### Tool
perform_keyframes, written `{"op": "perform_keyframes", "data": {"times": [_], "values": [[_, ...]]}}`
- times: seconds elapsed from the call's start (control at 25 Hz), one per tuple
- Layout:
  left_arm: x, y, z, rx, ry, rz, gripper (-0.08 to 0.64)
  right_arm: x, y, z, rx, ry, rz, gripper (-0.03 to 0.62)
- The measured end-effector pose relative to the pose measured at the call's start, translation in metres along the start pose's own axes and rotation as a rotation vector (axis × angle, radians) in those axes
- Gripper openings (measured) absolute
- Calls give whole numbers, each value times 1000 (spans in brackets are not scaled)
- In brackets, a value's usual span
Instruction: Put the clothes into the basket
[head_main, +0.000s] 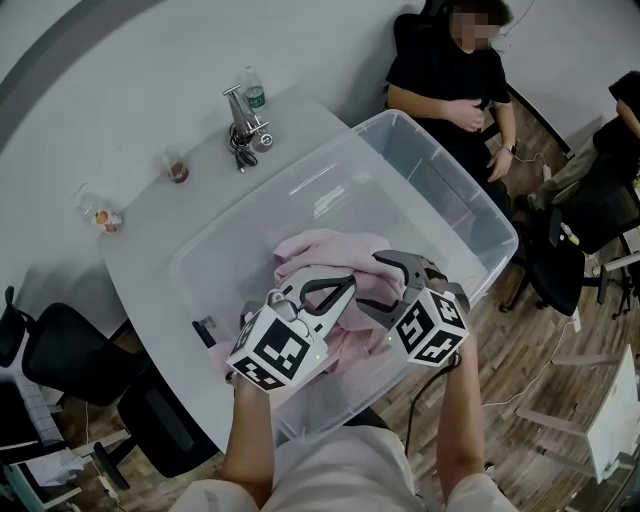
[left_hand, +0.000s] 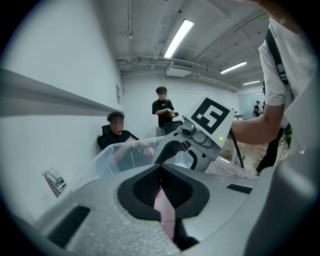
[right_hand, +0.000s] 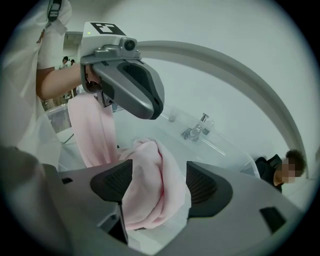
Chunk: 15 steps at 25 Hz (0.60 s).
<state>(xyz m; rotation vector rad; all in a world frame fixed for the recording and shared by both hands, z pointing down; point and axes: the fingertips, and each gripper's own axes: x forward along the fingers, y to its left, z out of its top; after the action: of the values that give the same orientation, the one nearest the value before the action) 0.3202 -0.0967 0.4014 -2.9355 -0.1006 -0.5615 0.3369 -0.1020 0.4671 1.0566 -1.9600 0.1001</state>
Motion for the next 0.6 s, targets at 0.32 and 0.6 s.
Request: {"op": "perform_keyframes", "data": {"times": [0.32,0.6], "values": [[-13,-5,14,3,-44,14,5,-29,-9,21,31,-120,-99,322],[-35,-9,45,32,-159,23,5,-77,-10,58,139,-380,-166,259]]}}
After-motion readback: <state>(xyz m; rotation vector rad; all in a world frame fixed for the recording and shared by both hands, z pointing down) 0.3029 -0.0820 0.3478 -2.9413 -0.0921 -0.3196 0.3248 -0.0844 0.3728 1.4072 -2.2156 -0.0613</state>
